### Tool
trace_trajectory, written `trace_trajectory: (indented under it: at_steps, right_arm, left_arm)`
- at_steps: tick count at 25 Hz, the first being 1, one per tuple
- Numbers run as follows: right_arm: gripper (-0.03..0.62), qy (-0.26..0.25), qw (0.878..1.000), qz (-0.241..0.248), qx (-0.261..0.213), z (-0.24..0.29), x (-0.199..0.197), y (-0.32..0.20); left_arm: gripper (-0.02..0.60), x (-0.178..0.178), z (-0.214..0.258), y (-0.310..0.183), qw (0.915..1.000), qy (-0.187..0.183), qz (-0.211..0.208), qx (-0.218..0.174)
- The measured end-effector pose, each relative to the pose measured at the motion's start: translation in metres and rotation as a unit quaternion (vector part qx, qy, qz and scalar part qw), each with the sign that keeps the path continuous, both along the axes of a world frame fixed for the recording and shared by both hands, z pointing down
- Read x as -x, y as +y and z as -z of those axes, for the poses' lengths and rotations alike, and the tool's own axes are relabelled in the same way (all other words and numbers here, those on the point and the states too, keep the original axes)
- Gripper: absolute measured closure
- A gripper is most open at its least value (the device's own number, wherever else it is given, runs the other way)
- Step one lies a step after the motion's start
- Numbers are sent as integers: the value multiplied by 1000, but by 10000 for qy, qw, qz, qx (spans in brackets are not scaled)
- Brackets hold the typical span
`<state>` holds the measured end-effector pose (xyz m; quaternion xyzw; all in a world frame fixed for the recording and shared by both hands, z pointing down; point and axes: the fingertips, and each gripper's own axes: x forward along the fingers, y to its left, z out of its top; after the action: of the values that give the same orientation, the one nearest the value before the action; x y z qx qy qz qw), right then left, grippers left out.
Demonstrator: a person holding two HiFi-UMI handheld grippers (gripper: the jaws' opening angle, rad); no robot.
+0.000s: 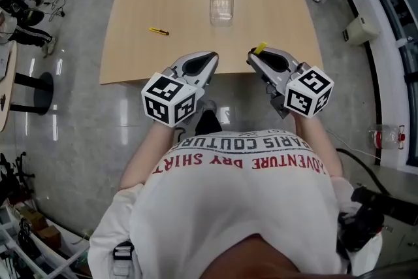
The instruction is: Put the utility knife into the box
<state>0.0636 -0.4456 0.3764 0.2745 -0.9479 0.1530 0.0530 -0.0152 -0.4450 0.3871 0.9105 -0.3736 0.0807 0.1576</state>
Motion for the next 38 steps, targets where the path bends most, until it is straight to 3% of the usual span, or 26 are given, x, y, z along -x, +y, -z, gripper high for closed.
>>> trace_trajectory:
  at_steps: [11, 21, 26, 38]
  right_arm:
    - [553, 201, 9989, -367, 209, -10, 51, -155]
    - [551, 415, 9966, -634, 334, -46, 73, -254]
    - [551, 638, 9951, -695, 294, -72, 82, -284]
    - [551, 1625, 9825, -881, 221, -147, 95, -291]
  left_arm:
    - [580, 47, -22, -147, 9989, -40, -314, 358]
    - [580, 72, -61, -232, 9962, 18, -276, 822]
    - [580, 78, -81, -250, 9944, 15, -239, 1028]
    - [580, 97, -84, -242, 9926, -46, -34, 1213]
